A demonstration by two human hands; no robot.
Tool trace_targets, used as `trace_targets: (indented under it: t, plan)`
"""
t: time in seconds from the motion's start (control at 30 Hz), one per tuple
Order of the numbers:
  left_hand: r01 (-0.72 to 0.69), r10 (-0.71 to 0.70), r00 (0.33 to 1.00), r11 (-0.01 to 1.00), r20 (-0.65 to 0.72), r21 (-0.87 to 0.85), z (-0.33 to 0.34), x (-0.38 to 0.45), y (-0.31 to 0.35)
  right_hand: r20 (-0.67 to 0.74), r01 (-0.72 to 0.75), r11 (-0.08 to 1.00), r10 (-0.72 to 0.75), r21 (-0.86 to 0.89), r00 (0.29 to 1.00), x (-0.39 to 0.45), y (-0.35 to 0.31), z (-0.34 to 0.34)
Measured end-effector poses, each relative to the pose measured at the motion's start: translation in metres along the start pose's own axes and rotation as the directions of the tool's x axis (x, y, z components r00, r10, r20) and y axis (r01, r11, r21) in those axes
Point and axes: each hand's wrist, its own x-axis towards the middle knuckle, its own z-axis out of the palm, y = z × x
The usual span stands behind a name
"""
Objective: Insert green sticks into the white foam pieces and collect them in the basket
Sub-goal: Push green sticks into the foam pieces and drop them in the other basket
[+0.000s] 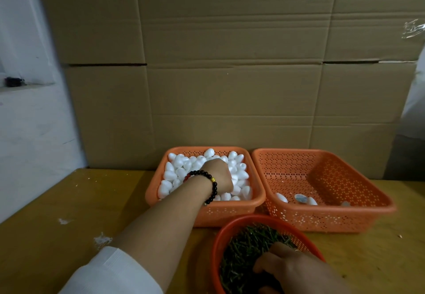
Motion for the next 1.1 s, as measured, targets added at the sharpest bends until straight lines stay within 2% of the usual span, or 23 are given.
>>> trace_targets:
  t: [0.13,0.23,0.33,0.43,0.57,0.63,0.7,0.87,1.1]
  plan:
    - [0.036,-0.055,0.998,0.931,-0.043,-0.362,-0.001,-0.002,-0.019,0.05,-0.021,0.998,0.024,-0.063,0.998,0.004,-0.001,-0.002]
    - [0.013,-0.061,0.997,0.739,-0.048,-0.674,-0.001,-0.012,-0.022,-0.01,-0.021,0.999,0.021,-0.048,1.0,0.004,0.001,0.0]
    - [-0.039,-0.066,0.995,0.454,-0.078,-0.89,0.0,-0.036,-0.021,0.005,-0.027,0.997,0.028,-0.067,1.0,0.003,0.002,0.001]
    - [-0.027,-0.091,0.995,0.133,-0.04,-0.991,0.002,-0.062,-0.02,0.003,-0.036,0.995,0.037,-0.089,0.999,0.003,0.002,0.001]
    - [0.051,-0.022,0.998,-0.344,0.062,-0.938,0.003,-0.093,-0.016,-0.014,-0.048,0.997,0.047,-0.056,0.999,0.003,0.003,0.004]
    - [0.084,0.048,0.996,-0.469,0.07,-0.879,0.003,-0.102,-0.011,-0.018,-0.051,0.998,0.051,-0.036,0.999,0.003,0.004,0.005]
    - [0.102,0.094,0.994,-0.518,0.061,-0.849,0.001,-0.109,-0.008,-0.015,-0.049,0.998,0.048,-0.027,0.999,0.003,0.003,0.005]
    - [0.132,0.178,0.983,-0.559,0.037,-0.819,-0.007,-0.116,-0.005,0.012,-0.036,0.999,0.036,-0.021,0.999,0.005,0.004,0.004]
    - [0.156,0.22,0.975,-0.541,0.039,-0.826,-0.008,-0.121,0.003,0.002,-0.036,0.998,0.036,-0.042,0.999,0.003,0.004,0.004]
